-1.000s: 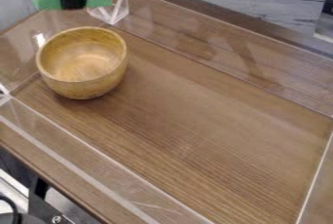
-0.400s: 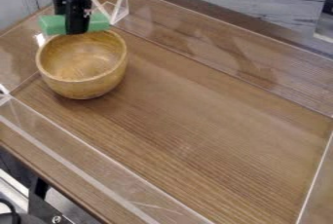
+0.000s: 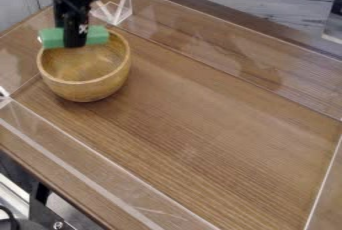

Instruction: Put the green block in the brown bowl

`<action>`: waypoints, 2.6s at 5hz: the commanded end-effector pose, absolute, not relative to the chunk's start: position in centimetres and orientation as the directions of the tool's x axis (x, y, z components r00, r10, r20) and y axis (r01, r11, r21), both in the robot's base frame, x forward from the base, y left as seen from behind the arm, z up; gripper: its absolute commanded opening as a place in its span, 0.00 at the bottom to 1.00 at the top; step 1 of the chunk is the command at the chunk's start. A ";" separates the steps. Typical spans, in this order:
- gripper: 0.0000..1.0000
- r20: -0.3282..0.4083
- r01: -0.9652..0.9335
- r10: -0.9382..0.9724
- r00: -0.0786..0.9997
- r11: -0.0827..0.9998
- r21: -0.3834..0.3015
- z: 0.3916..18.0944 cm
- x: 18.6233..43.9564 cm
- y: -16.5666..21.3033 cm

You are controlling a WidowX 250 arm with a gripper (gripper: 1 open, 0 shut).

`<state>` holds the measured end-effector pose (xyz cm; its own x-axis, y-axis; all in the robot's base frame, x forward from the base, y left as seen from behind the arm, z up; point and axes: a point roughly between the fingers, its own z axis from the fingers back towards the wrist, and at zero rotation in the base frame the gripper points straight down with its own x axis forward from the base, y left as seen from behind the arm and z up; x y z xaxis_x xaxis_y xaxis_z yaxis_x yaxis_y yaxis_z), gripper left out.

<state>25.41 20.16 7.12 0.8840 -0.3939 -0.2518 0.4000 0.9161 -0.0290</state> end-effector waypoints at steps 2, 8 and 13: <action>0.00 -0.224 0.321 -0.312 0.923 0.947 0.000 5.8 25.7 20.3; 1.00 -0.174 0.316 -0.322 0.931 0.947 -0.061 8.3 25.5 15.8; 1.00 -0.089 0.233 -0.237 0.967 0.971 -0.048 11.1 25.6 14.3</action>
